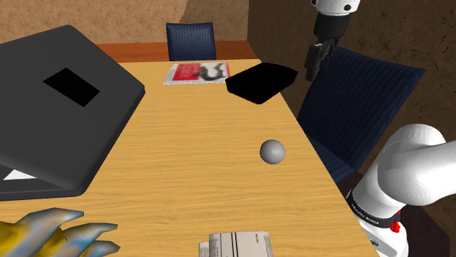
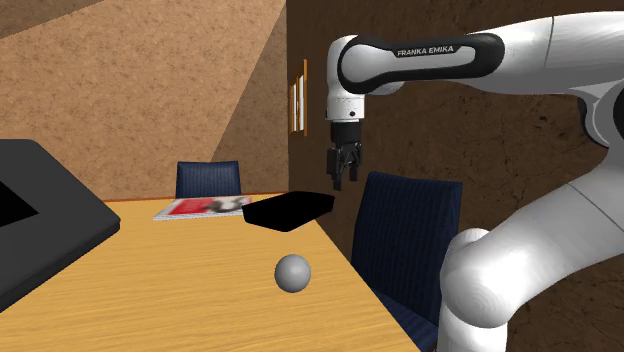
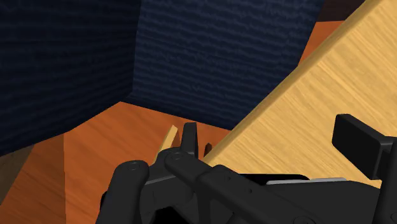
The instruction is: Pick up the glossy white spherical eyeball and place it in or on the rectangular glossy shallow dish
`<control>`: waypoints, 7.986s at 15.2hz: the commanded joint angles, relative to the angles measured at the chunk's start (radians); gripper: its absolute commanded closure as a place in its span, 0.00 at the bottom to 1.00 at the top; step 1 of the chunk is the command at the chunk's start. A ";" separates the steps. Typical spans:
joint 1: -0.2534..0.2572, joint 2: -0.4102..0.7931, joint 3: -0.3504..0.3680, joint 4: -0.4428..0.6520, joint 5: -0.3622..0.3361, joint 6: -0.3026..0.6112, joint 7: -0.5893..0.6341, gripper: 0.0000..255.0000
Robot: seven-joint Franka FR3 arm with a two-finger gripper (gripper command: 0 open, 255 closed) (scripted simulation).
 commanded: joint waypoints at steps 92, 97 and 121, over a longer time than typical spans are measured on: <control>0.047 0.464 -0.028 0.386 0.223 0.011 -0.038 1.00; 0.017 0.603 -0.096 0.526 0.212 0.000 -0.136 1.00; -0.022 0.747 -0.157 0.505 0.220 0.153 -0.254 1.00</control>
